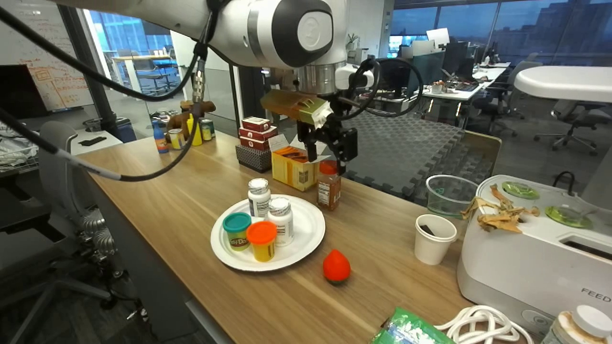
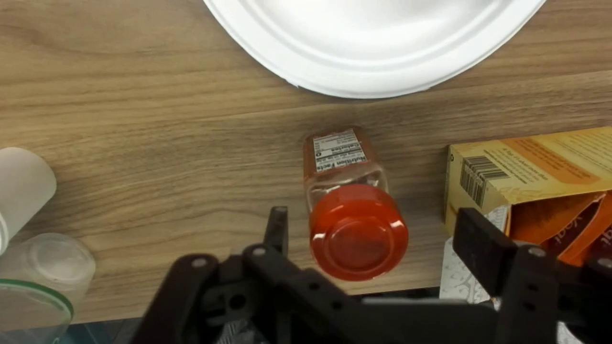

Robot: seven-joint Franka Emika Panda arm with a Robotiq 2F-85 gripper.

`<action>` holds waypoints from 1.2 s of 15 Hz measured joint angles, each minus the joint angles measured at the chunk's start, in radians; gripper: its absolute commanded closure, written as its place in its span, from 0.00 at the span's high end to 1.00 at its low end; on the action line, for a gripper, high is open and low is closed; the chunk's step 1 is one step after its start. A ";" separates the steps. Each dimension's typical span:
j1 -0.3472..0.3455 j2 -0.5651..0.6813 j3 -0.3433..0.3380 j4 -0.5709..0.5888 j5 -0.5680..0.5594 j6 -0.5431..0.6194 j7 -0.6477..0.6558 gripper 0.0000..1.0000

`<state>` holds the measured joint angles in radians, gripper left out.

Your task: Put the bottles on the tray

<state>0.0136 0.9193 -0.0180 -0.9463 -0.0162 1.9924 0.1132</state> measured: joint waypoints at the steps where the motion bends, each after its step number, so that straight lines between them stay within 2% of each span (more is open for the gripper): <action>1: 0.000 0.008 0.000 0.011 0.000 -0.006 -0.001 0.51; 4: -0.002 0.025 0.000 0.038 0.000 -0.025 -0.004 0.28; 5: -0.003 0.028 0.000 0.044 0.000 -0.031 -0.005 0.24; 13: -0.004 0.033 -0.005 0.066 -0.004 -0.050 -0.004 0.24; 18: 0.017 -0.008 -0.018 0.058 -0.036 -0.049 0.020 0.24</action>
<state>0.0305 0.9108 -0.0360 -0.8882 -0.0522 1.9430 0.1327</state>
